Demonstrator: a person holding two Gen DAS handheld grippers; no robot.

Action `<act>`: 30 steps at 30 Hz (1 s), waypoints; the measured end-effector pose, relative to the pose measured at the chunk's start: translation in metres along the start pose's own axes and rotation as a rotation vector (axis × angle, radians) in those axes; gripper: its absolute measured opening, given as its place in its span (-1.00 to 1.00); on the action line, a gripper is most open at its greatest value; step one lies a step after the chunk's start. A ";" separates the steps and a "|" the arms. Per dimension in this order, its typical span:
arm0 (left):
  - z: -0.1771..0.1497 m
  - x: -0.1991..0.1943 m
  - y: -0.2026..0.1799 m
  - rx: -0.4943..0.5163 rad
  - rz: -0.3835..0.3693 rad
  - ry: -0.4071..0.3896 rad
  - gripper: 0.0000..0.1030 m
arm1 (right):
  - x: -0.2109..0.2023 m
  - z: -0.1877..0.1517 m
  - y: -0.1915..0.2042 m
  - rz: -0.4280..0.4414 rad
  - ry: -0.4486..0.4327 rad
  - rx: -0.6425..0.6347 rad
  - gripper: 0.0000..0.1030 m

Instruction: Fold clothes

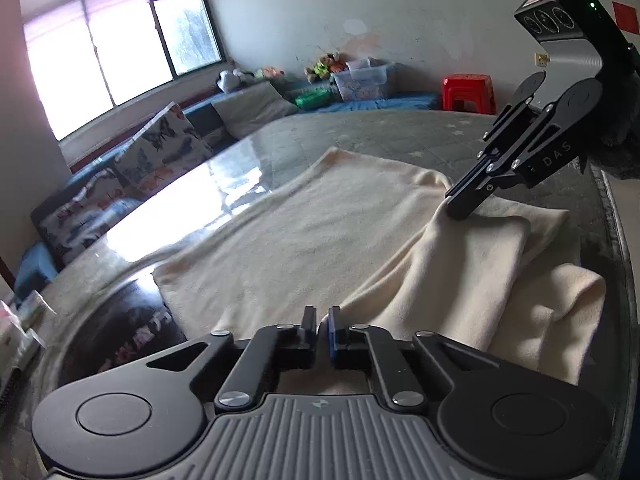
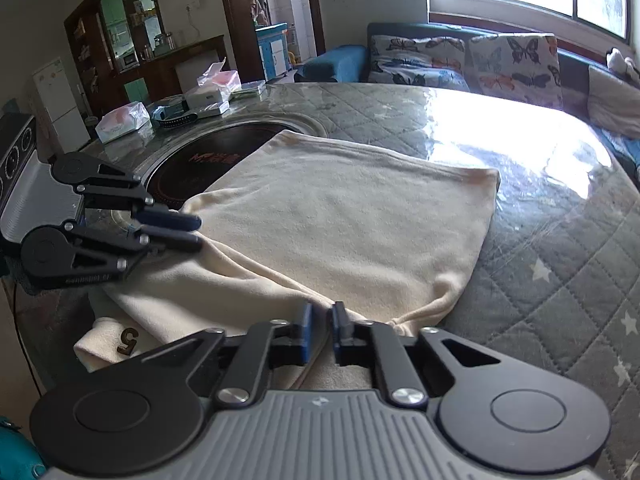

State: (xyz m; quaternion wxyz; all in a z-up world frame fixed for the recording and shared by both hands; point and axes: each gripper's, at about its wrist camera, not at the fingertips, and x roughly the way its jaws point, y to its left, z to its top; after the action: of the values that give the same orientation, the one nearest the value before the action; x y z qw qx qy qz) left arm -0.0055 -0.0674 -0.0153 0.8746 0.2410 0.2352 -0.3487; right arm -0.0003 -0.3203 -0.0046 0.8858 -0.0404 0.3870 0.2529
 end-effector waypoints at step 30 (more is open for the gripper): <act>-0.019 -0.026 0.016 -0.285 0.130 0.034 -0.54 | 0.033 0.016 0.039 0.032 -0.008 -0.195 -0.83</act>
State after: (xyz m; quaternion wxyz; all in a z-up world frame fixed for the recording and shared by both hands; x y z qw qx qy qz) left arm -0.0152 -0.0328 -0.0107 0.9167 0.1349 0.2808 -0.2502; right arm 0.0106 -0.2685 -0.0114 0.8752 -0.1191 0.3574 0.3034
